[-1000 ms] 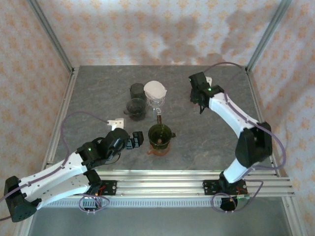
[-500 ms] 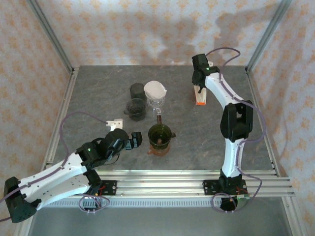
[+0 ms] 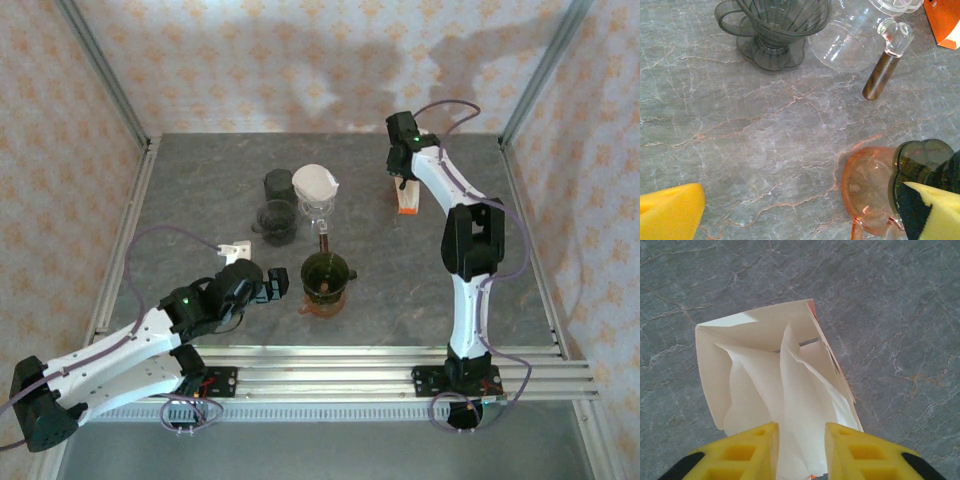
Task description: Place the coffee filter in the dripper
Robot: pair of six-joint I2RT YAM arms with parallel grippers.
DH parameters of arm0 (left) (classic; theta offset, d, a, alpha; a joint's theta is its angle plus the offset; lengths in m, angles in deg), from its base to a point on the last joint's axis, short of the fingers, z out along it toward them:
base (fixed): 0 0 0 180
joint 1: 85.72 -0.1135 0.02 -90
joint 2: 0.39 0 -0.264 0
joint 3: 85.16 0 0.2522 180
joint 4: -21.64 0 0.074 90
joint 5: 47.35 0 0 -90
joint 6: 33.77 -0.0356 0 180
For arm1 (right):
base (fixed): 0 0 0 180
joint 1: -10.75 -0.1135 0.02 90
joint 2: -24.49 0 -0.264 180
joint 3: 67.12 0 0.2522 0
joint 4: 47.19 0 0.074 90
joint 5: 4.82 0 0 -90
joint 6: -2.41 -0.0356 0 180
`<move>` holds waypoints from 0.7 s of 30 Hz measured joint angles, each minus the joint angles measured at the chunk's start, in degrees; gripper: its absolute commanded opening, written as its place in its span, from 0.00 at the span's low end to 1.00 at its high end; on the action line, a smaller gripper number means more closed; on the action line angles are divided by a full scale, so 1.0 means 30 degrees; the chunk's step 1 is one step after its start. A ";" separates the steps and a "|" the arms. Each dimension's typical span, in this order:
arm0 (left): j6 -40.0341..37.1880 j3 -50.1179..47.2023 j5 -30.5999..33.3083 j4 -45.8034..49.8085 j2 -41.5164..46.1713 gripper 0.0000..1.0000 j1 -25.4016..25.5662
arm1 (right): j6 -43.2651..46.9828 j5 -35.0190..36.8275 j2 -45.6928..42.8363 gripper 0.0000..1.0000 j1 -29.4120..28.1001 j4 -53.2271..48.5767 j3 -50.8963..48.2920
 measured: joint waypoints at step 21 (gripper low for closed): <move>0.0000 -0.0270 -0.0452 -0.0146 -0.0342 1.00 -0.0248 | 0.0291 0.0204 -0.1610 0.00 -0.0240 -0.0015 -0.0707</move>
